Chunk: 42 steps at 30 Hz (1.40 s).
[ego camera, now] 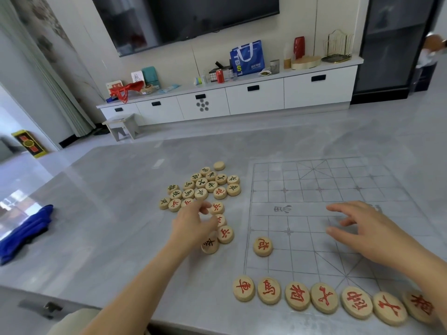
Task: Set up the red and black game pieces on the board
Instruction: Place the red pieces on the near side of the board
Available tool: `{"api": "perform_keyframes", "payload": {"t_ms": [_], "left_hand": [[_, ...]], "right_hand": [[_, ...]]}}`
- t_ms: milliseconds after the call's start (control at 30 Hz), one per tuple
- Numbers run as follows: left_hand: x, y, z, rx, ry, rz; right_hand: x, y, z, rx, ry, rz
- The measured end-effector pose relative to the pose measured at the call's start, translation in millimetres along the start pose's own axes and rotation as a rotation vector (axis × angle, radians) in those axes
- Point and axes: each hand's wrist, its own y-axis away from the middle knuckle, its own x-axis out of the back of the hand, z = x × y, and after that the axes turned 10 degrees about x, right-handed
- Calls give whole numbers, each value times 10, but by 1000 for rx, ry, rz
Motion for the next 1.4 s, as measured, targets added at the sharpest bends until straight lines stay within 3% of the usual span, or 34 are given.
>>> {"api": "perform_keyframes", "payload": {"t_ms": [100,267,400,500,700,833,1267,1400], "left_hand": [[-52,-77,-92,70,-64,-148],[-103,-147,-106,-13,-149,-279],[-33,-183,-32,-50,-276,-197],[15,-102,140,-74,-165,-70],[-246,157,403,-280,-338,-196],[-327,163,403,-265,-423,-210],[-107,177,14,-79,-376,-218],[-62,188,196,-71,-173,-183]], "right_hand": [[-18,3,17,-3,2,-8],[-12,12,37,-5,4,-11],[-23,9,23,-2,9,-9],[-34,14,25,5,15,-12],[-37,18,28,5,20,-9],[-40,22,38,5,33,-11],[-39,27,41,13,45,-13],[-46,33,30,15,48,-20]]}}
